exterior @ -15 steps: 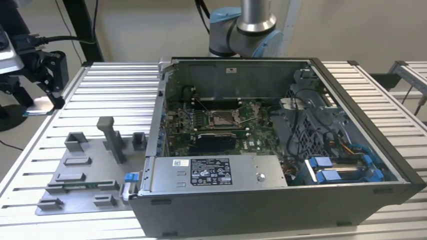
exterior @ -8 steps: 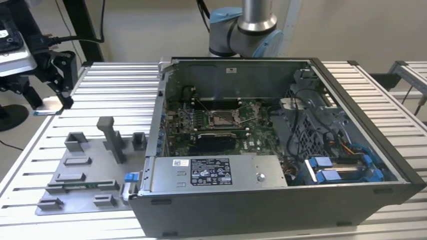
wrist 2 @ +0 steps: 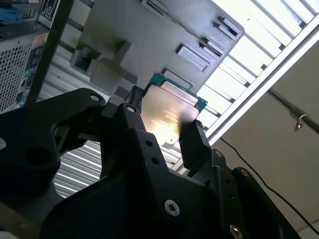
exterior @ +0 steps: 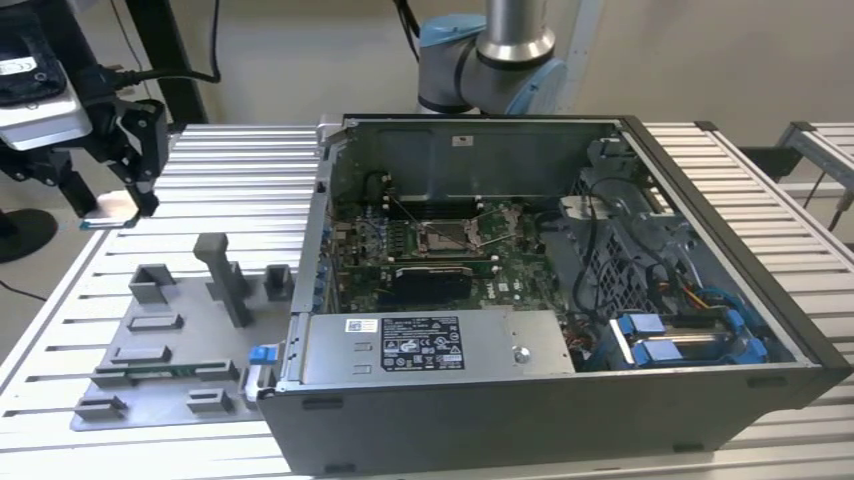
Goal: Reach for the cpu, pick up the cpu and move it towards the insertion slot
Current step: 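Pick up the cpu and move it towards the insertion slot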
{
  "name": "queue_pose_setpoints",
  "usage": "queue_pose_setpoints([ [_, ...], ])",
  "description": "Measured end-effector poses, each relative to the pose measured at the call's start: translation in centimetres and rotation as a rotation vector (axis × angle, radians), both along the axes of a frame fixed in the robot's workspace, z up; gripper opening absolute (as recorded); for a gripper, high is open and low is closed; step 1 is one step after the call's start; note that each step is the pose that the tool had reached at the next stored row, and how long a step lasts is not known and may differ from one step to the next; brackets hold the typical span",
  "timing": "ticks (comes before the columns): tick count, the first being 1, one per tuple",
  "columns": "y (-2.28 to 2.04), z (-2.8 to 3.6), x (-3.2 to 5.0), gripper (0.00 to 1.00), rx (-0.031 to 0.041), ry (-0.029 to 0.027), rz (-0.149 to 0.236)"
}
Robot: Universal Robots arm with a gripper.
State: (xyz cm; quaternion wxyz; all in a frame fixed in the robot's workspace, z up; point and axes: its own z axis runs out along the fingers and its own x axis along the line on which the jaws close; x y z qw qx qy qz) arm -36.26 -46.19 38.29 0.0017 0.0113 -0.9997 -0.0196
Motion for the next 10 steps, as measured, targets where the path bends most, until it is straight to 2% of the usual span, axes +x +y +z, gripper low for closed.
queue_pose_setpoints([
  [4, 0.00, 0.34, 0.53, 0.00, 0.0000, -0.0001, 0.002],
  [10, 0.00, 0.39, 1.63, 0.00, 0.0000, 0.0000, 0.006],
])
